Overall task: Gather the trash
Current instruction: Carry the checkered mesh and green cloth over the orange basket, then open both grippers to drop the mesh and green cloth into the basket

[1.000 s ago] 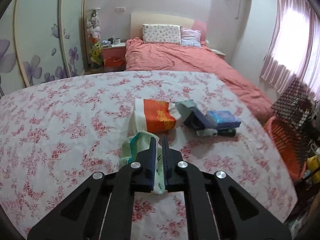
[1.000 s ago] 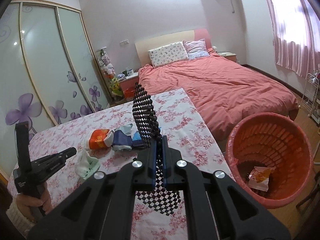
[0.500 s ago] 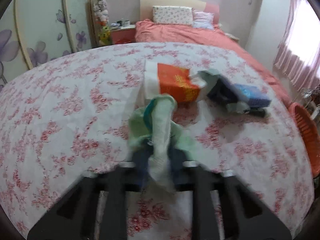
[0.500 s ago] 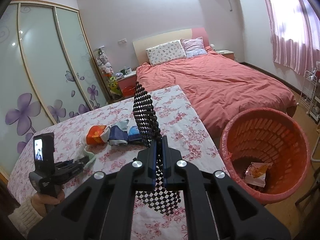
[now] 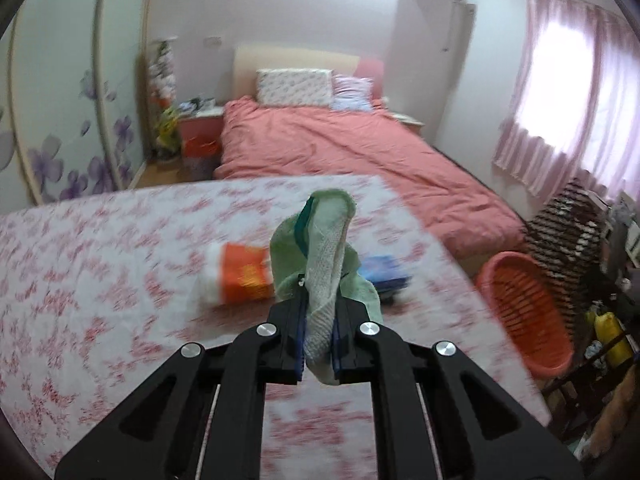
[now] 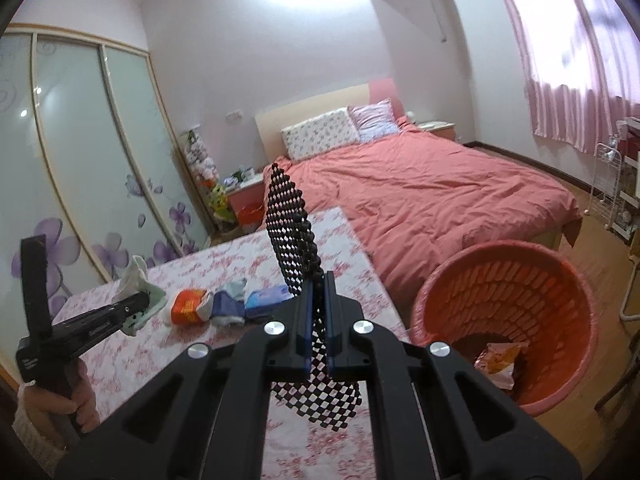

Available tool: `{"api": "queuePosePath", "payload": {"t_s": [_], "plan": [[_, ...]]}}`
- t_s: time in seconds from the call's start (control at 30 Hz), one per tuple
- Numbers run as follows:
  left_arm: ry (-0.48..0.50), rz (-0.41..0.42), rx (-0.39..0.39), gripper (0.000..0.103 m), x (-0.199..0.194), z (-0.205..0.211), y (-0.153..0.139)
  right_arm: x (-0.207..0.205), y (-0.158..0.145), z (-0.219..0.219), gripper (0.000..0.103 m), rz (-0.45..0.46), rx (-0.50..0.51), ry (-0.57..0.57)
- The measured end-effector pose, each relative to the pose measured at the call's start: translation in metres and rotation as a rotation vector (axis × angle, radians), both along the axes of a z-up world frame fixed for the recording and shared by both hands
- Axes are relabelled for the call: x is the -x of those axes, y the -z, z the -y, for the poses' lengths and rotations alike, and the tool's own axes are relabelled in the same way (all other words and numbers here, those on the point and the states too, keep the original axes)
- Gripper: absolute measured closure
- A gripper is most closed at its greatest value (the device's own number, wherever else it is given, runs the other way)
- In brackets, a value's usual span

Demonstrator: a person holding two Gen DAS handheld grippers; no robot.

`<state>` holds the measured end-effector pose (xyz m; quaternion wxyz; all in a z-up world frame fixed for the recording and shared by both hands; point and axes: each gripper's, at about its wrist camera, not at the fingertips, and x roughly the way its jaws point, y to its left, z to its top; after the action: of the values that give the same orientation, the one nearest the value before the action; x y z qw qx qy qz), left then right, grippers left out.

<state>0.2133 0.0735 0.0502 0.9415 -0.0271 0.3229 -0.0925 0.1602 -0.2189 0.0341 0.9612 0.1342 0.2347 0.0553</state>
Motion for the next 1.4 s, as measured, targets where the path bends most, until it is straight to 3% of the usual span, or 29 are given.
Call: {"api": "queuePosePath", "payload": {"t_s": [0.23, 0.43, 0.8, 1.23, 1.33, 1.4], "plan": [[0.146, 0.045, 0.010, 0.094, 0.002, 0.087, -0.019, 0.015, -0.014, 0.042, 0.097, 0.063, 0.028, 0.151], [0.279, 0.044, 0.038, 0.094, -0.006, 0.140, -0.019, 0.020, -0.013, 0.082, 0.097, 0.076, 0.014, 0.250], [0.438, 0.002, 0.092, 0.094, -0.024, 0.203, 0.003, 0.012, 0.012, 0.145, 0.097, 0.070, -0.054, 0.351], [0.528, -0.085, 0.088, 0.093, -0.030, 0.262, 0.037, -0.006, 0.044, 0.191, 0.097, 0.033, -0.117, 0.379], [0.524, -0.103, 0.073, 0.089, -0.033, 0.269, 0.046, -0.013, 0.052, 0.200, 0.091, 0.020, -0.125, 0.375], [0.520, -0.119, 0.061, 0.074, -0.035, 0.272, 0.052, -0.017, 0.058, 0.206, 0.088, 0.001, -0.136, 0.386]]}}
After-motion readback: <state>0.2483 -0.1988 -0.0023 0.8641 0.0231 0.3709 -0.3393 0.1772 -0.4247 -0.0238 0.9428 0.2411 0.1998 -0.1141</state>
